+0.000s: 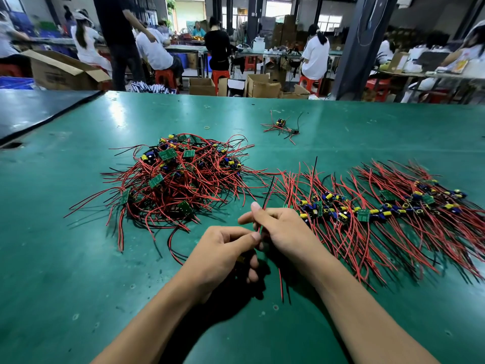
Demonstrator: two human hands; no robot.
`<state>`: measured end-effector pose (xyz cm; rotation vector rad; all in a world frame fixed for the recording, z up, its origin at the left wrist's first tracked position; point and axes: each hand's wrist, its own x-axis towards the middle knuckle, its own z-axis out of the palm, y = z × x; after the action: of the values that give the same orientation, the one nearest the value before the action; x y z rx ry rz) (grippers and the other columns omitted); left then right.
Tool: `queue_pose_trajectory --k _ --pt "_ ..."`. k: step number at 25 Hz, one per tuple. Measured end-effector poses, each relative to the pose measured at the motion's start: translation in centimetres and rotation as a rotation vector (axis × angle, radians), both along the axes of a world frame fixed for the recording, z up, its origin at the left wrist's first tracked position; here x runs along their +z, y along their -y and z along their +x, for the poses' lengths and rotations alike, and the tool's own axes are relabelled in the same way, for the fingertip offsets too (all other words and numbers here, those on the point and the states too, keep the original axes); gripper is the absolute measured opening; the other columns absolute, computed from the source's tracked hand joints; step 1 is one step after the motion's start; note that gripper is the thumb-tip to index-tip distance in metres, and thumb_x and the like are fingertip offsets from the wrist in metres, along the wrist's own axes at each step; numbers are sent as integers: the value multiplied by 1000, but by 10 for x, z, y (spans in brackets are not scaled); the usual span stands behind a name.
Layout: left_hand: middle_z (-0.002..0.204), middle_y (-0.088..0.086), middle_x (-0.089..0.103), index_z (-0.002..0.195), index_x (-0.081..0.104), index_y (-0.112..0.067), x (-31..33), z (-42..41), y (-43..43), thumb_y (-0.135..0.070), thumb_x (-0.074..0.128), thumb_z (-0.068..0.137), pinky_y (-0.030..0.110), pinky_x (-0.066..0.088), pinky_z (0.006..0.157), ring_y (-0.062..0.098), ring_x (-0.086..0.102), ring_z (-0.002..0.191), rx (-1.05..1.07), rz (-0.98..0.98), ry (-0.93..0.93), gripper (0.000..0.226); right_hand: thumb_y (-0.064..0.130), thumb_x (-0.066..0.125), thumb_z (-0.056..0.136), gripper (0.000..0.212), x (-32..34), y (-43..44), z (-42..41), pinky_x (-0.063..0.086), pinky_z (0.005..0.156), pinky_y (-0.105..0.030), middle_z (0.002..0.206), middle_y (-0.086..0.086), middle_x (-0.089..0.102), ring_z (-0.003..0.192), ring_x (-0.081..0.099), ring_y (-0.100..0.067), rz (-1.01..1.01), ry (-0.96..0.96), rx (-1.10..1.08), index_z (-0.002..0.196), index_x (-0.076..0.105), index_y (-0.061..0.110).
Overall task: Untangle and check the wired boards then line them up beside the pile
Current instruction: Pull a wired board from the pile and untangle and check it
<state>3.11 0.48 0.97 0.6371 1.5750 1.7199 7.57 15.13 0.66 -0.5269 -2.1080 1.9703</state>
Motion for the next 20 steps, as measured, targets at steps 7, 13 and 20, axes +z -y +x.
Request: queue_pose_trajectory --k 7,13,20 --pt "58 10 58 75 66 -10 3 2 2 -18 58 96 26 44 53 22 56 47 -97 -27 -52 24 56 57 94 49 -1 -10 -4 21 36 -16 66 -5 23 38 18 -8 -134 -68 -184 74 79 17" --pt "58 8 60 81 58 -4 3 5 -2 -14 45 102 22 45 49 21 56 45 -92 -64 -126 26 54 50 98 63 9 -10 -5 19 35 -18 63 0 41 36 22 -4 -466 -91 -271 55 72 14" --pt "56 3 58 79 58 -8 4 7 -2 -16 46 102 24 45 51 20 56 47 -103 -110 -181 28 31 49 98 51 23 -22 4 20 35 -18 58 -1 37 40 26 -10 -847 -86 -51 50 49 14"
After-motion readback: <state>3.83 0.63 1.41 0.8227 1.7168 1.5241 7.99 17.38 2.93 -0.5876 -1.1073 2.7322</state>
